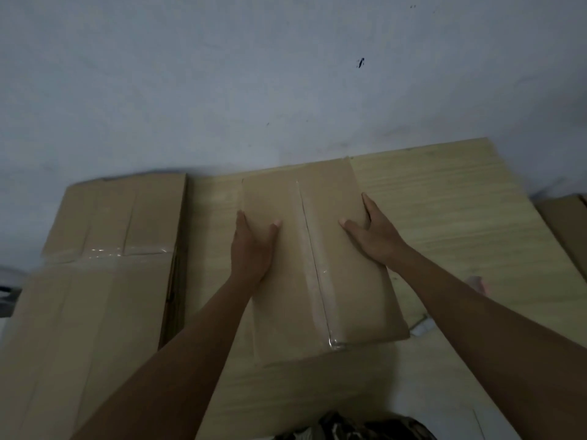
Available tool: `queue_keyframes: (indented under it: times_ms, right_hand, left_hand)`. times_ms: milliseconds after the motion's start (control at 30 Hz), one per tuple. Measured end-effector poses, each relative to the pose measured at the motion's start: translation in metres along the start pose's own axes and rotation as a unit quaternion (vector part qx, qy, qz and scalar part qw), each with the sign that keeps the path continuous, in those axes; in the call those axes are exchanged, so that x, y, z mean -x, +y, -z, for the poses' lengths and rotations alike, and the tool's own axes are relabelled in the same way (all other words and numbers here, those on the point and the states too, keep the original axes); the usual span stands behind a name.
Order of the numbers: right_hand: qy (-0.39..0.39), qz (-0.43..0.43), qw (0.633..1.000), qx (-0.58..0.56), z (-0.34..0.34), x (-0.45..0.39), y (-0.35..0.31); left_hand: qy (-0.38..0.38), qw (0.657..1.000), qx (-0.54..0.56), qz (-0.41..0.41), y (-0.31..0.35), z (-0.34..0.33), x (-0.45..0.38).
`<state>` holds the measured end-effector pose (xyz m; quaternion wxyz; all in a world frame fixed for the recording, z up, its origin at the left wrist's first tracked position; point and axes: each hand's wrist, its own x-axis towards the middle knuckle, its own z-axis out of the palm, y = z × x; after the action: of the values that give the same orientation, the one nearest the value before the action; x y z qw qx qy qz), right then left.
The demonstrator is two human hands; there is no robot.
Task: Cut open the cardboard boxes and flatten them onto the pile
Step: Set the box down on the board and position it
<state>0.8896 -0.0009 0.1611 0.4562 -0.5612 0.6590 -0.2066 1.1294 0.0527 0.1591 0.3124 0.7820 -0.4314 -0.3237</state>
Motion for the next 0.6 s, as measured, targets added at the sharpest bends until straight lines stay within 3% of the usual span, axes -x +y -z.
queue_keyframes:
  times_ms: [100, 200, 333, 500, 600]
  right_hand:
    - [0.020, 0.008, 1.000, 0.003, -0.003, 0.005, 0.004]
    - [0.045, 0.002, 0.999, 0.006, -0.004, 0.013, 0.006]
    - [0.055, -0.009, 0.998, -0.002, 0.008, 0.039, 0.014]
    - [0.243, -0.068, 0.968, -0.004, 0.020, 0.099, 0.066]
    - [0.279, -0.112, 0.953, 0.047, 0.021, 0.136, 0.109]
  left_hand:
    - [0.067, 0.980, -0.160, -0.101, 0.004, -0.007, 0.008]
    - [0.066, 0.935, -0.275, -0.213, 0.010, -0.017, 0.014]
    - [0.016, 0.907, -0.306, -0.288, 0.022, -0.036, 0.034]
    - [-0.024, 0.892, -0.297, -0.341, 0.028, -0.063, 0.064]
    - [-0.034, 0.885, -0.308, -0.347, 0.021, -0.071, 0.072]
